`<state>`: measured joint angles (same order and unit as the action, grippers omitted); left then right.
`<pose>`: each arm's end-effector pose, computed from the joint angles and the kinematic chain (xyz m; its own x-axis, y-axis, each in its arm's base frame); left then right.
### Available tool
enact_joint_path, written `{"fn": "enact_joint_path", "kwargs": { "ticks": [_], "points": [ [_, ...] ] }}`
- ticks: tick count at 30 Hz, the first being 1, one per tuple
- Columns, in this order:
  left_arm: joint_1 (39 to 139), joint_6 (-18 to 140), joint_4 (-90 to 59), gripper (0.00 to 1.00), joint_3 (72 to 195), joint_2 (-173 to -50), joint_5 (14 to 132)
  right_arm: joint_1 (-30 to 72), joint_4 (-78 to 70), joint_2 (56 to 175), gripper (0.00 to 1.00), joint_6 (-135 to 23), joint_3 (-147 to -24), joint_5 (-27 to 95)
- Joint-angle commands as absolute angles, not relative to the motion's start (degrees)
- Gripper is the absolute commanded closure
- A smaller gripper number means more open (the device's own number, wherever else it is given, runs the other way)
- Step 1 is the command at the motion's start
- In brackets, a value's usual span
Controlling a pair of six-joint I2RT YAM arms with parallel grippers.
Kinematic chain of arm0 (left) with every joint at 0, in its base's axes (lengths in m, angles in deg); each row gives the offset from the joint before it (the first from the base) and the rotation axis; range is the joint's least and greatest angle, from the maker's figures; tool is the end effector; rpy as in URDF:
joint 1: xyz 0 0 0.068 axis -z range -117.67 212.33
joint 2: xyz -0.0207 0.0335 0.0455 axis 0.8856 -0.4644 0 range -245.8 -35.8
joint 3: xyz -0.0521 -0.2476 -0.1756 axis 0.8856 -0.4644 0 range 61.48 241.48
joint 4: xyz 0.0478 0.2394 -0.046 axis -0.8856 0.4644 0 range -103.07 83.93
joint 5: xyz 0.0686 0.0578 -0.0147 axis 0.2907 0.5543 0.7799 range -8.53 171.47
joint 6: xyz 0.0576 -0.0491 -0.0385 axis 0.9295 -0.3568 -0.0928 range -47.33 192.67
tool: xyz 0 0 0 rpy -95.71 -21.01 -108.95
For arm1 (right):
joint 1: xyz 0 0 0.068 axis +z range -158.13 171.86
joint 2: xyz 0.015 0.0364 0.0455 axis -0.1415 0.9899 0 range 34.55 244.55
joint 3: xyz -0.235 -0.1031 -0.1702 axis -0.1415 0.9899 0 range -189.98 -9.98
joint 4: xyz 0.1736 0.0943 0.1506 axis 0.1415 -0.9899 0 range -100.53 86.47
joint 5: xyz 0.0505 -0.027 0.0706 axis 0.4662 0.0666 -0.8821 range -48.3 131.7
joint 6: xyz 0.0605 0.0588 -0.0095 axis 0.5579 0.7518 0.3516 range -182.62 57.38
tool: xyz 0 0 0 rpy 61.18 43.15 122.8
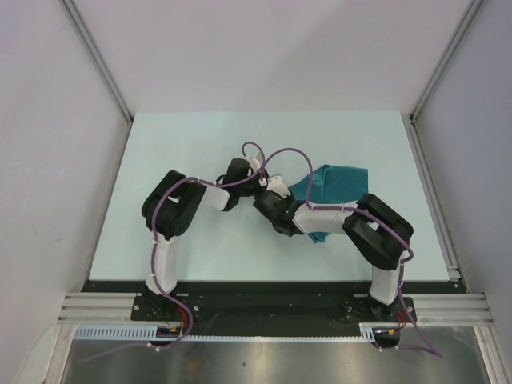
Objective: Fold the napkin, place the utensils inside, and roll it up
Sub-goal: Roll the napkin with the utensil
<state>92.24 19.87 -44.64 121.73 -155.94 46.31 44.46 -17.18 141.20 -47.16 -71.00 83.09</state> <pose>0.3751 -0.2654 0.1394 -0.9233 -0.2200 -0.3147 0.1847 0.4641 -0.8663 0.2681 0.2694 0.1661 -0.6074 -0.4653 -0.6439 -0.2376 0.8798 -0.4116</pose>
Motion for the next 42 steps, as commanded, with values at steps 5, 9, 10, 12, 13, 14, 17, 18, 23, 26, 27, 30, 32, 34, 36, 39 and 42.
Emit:
{"fn": "enact_joint_path", "kwargs": {
  "ticks": [5, 9, 10, 12, 13, 14, 17, 18, 23, 26, 27, 30, 32, 34, 36, 39, 42],
  "points": [
    [91.6, 19.1, -46.3, 1.0, 123.6, -155.9, 45.3, 45.2, -18.4, 142.4, 0.69, -45.5, -70.9, 88.8],
    [91.6, 19.0, -46.4, 1.0, 123.7, -156.0, 45.2, 45.2, -17.8, 143.4, 0.76, -46.5, -71.1, 88.9],
    [91.7, 19.0, -46.4, 1.0, 123.7, -156.0, 45.1, 45.1, -17.6, 143.5, 0.78, -46.7, -71.1, 88.7],
    [91.6, 18.9, -46.4, 1.0, 123.8, -155.9, 45.0, 45.0, -17.1, 143.5, 0.85, -47.2, -71.0, 87.4],
    [91.7, 19.0, -46.4, 1.0, 123.8, -156.0, 44.8, 45.0, -16.9, 143.4, 0.89, -47.6, -71.0, 87.0],
    [91.5, 18.9, -46.5, 1.0, 123.8, -155.9, 44.7, 45.0, -16.5, 143.4, 0.97, -47.9, -70.9, 86.0],
    [91.3, 18.5, -47.0, 0.84, 123.6, -155.9, 44.4, 44.7, -16.0, 142.7, 1.0, -49.3, -71.0, 83.0],
    [91.2, 18.5, -47.2, 0.76, 123.5, -155.5, 44.3, 44.5, -15.9, 142.4, 1.0, -49.9, -71.0, 81.7],
    [88.4, 19.9, -46.6, 0.39, 120.7, -152.4, 44.9, 43.1, -17.6, 139.8, 1.0, -51.1, -71.1, 73.2],
    [86.4, 23.3, -43.2, 0.32, 118.6, -149.1, 46.6, 41.5, -19.3, 137.6, 1.0, -50.8, -71.1, 67.0],
    [86.0, 24.9, -41.5, 0.32, 118.2, -148.1, 47.1, 40.4, -19.5, 136.9, 1.0, -50.5, -71.0, 65.2],
    [84.7, 27.8, -38.9, 0.3, 115.8, -144.8, 49.0, 37.6, -20.3, 134.8, 1.0, -49.8, -70.7, 56.2],
    [84.7, 29.2, -37.8, 0.29, 114.2, -142.3, 50.7, 36.1, -20.5, 133.7, 1.0, -49.5, -70.8, 48.6],
    [84.7, 30.4, -37.4, 0.28, 113.0, -140.8, 51.1, 33.7, -20.6, 133.3, 1.0, -49.5, -71.0, 40.7],
    [84.8, 31.4, -37.3, 0.28, 111.2, -138.7, 51.4, 32.5, -21.5, 133.2, 1.0, -49.9, -71.9, 36.3],
    [84.9, 33.2, -36.2, 0.27, 109.2, -136.1, 52.2, 29.7, -22.4, 133.2, 1.0, -50.4, -72.8, 26.9],
    [85.4, 35.2, -34.8, 0.26, 107.6, -133.5, 53.2, 26.3, -23.3, 134.1, 1.0, -50.8, -73.4, 20.0]
  ]
}}
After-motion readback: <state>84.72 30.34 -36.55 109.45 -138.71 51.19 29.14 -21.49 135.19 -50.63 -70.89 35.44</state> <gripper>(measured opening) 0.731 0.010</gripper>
